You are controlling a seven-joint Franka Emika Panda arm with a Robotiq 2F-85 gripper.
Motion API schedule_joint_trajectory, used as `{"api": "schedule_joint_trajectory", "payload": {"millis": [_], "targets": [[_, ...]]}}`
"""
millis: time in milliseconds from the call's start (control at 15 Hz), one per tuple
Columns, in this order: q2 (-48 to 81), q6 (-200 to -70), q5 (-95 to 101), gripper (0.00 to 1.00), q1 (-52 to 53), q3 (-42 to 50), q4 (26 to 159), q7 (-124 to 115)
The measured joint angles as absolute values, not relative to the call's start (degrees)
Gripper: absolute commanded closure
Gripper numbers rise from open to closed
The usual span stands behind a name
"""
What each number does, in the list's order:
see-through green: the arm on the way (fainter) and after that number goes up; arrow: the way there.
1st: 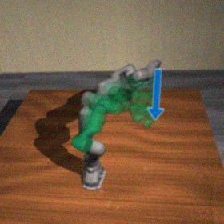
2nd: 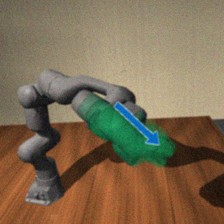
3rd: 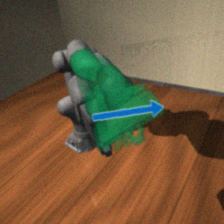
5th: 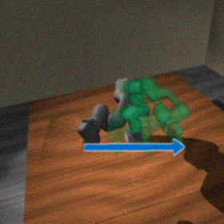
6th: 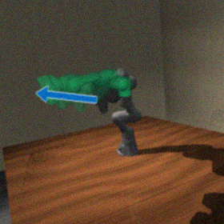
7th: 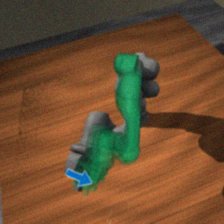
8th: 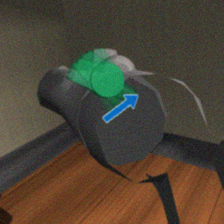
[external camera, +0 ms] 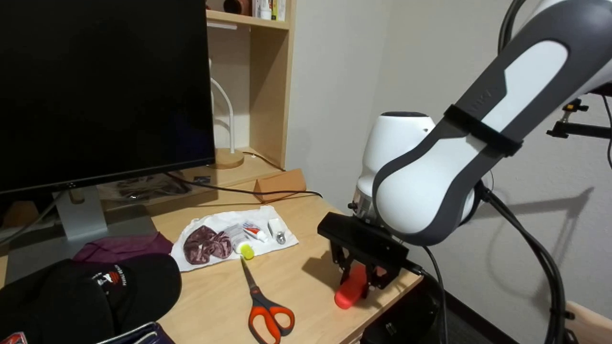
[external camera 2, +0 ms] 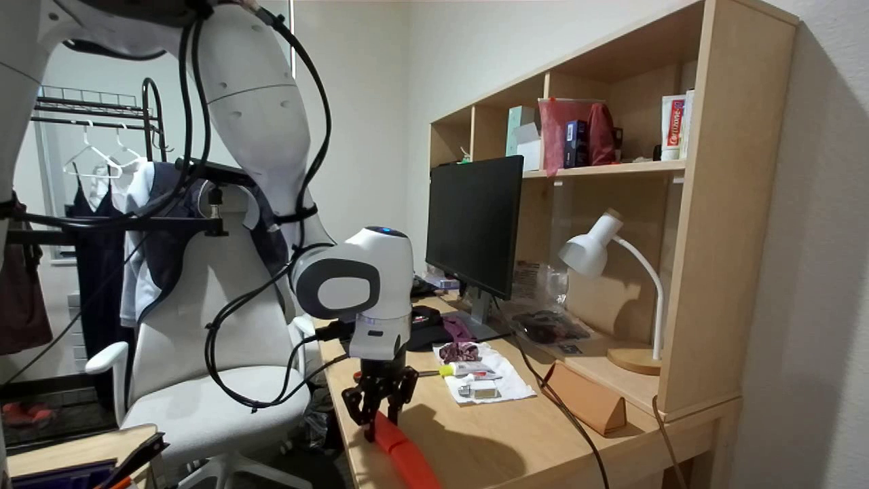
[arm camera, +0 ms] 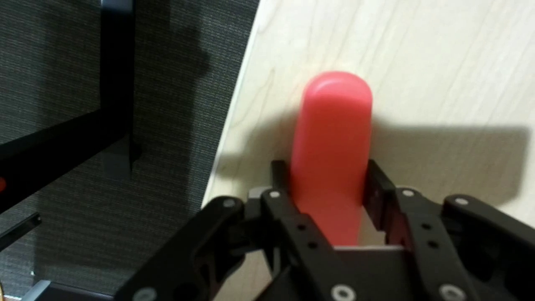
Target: Align the orange objects in front of each other
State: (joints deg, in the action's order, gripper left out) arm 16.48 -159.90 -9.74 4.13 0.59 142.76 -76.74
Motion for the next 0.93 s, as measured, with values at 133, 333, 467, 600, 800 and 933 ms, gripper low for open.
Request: {"api": "schedule_joint_trajectory", "payload": {"millis": [133,333,467,600,800,933], "targets": [[16.85,-159.7,-9.74,0.8,4.5,0.95,142.14,-76.78],[17.59,-159.12,-9.73,0.8,5.5,1.93,140.83,-77.13],[17.91,-158.66,-9.73,0.8,5.9,2.34,140.18,-77.51],[18.1,-158.21,-9.73,0.8,6.25,2.69,139.78,-78.12],[18.26,-158.1,-9.73,0.8,6.44,2.86,139.53,-79.94],[18.32,-158.1,-9.74,0.8,6.58,2.96,139.44,-81.11]]}}
